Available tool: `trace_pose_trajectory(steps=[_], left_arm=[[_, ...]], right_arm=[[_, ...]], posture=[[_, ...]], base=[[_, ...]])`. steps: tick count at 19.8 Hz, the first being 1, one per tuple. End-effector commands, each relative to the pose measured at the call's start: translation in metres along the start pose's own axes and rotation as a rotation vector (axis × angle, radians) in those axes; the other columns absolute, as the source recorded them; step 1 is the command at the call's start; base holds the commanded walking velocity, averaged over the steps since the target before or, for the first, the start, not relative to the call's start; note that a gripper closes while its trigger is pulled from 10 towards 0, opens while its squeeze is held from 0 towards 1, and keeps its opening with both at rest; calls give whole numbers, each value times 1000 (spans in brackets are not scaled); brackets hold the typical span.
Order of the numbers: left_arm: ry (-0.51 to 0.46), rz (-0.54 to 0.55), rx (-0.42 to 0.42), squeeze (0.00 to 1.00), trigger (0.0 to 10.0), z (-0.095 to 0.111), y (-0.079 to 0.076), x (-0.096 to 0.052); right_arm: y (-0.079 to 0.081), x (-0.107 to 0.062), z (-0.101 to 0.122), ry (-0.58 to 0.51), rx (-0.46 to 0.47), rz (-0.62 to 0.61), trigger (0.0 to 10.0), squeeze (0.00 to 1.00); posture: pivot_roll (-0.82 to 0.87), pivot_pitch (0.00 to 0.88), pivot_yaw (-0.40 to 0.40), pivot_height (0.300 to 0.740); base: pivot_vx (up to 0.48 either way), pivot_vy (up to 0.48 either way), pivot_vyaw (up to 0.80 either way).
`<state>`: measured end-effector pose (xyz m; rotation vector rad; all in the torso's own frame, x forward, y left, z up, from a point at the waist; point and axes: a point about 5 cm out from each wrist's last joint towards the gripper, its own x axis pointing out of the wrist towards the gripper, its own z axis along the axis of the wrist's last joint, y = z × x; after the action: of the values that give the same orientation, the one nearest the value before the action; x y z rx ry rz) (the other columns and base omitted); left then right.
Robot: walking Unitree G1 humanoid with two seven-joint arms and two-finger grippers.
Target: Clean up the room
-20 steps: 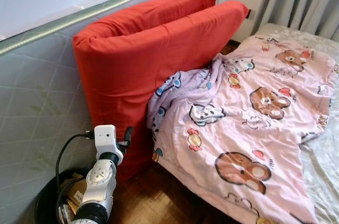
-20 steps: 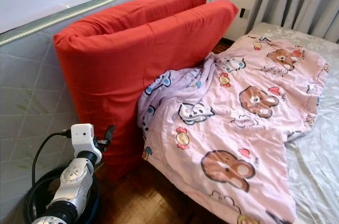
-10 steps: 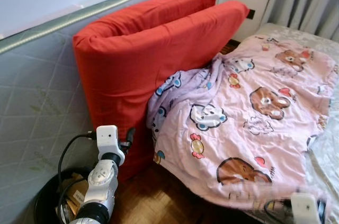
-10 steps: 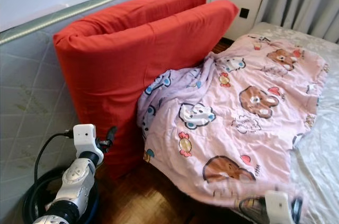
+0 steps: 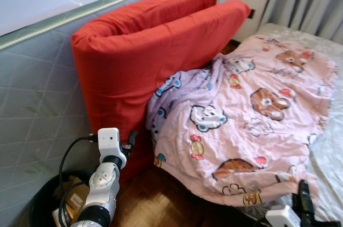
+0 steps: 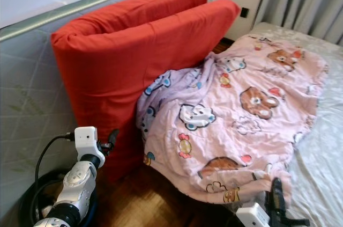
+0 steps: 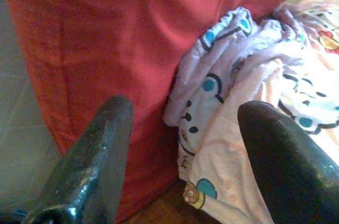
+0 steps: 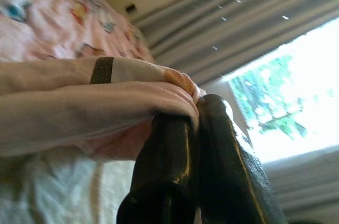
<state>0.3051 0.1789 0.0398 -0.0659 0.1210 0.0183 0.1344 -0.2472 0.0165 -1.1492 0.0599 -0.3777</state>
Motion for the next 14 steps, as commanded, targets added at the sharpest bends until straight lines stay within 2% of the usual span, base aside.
trace_pose_trajectory(steps=[1,3,4,6,7,8,9,10,12,14], left_arm=[[-4,-9,6,0,10000,1,-2,1],[1,-11,4,0,10000,0,-4,1],[2,-12,4,0,10000,-1,-4,1],[4,-11,7,0,10000,-1,-4,1],[7,-8,10,0,10000,-2,-3,1],[7,-6,9,0,10000,-2,-2,0],[7,-8,12,0,10000,-2,-3,1],[7,-12,15,0,10000,-2,-3,1],[7,-13,16,0,10000,-2,-3,1],[6,-17,18,0,10000,-2,-3,1]], right_arm=[[-11,4,-2,32,-14,-64,10000,0],[-11,-14,-46,430,70,-118,10000,0],[-4,-32,-68,604,83,-76,10000,0],[8,-45,-76,698,107,12,10000,0],[28,-57,-79,784,142,187,10000,0],[40,-68,-81,855,173,271,10000,0],[49,-73,-81,895,190,342,10000,0],[64,-78,-78,946,247,448,10000,0],[79,-81,-71,931,256,623,10000,0],[85,-85,-69,950,266,707,10000,0]], posture=[[-19,48,-28,740],[-36,44,-34,740],[-30,43,-35,740],[-29,45,-36,740],[-29,45,-36,740],[-28,46,-36,740],[-22,48,-31,740],[-23,49,-28,740],[-23,49,-26,740],[-20,51,-25,740]], base=[[0,0,0],[0,0,0],[0,0,0],[0,0,0],[0,0,0],[0,0,0],[0,0,0],[0,0,0],[0,0,0],[0,0,0]])
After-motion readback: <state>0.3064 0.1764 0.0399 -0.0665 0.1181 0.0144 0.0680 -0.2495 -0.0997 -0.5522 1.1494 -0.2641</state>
